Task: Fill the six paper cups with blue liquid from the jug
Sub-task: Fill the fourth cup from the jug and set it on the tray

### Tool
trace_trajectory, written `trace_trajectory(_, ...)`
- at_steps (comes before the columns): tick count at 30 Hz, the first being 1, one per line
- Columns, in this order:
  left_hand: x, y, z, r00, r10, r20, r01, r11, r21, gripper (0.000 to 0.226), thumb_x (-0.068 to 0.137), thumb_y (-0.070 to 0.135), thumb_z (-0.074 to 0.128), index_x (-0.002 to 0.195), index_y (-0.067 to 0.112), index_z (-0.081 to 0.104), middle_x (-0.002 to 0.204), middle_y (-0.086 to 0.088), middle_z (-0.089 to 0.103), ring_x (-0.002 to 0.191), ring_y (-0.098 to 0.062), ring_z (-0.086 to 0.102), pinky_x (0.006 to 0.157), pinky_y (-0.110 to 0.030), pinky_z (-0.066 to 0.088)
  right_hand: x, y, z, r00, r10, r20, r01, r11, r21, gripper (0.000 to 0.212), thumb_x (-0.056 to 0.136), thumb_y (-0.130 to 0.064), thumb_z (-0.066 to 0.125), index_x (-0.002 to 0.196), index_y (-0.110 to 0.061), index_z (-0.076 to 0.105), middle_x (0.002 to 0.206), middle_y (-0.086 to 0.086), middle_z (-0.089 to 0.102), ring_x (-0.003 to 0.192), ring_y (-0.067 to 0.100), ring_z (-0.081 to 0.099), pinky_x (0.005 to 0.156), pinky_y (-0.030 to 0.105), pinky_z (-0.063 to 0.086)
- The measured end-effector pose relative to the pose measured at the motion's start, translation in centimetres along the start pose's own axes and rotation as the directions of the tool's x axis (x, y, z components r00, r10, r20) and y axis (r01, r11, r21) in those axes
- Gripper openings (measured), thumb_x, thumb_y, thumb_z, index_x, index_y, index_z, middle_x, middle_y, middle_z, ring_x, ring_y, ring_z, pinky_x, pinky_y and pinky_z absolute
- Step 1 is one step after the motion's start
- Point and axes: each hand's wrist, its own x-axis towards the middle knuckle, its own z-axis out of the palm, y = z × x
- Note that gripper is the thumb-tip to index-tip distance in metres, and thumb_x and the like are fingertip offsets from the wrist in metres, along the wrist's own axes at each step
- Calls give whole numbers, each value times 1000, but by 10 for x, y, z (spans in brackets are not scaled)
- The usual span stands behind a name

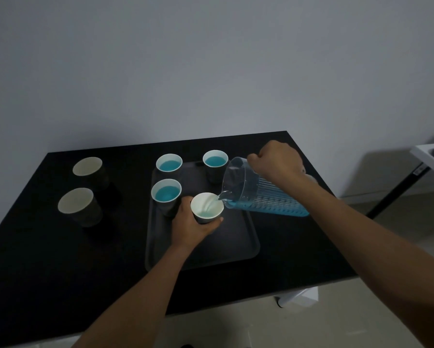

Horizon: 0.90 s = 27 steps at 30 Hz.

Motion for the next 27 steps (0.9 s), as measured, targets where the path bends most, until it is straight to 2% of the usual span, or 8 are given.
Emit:
trace_trajectory(11,2,4,2,1000,1,-7,-1,1000,14,73,49,50,89,101,26,44,104,8,60,91,-14,60,75,-33,52,3,-3,0,1000,-16,-8,16,1000,-3,38,88,-37,52,58,-12,53,56,1,52,50,15,49,56,27,40)
trace_trajectory(27,6,2,3,1000,-11,-17,11,1000,15,73,49,53,88,101,26,45,105,6,61,93,-15,60,78,-36,54,10,-6,-4,1000,-23,-15,22,1000,-19,39,88,-36,50,58,-11,51,55,1,49,49,15,45,52,25,35)
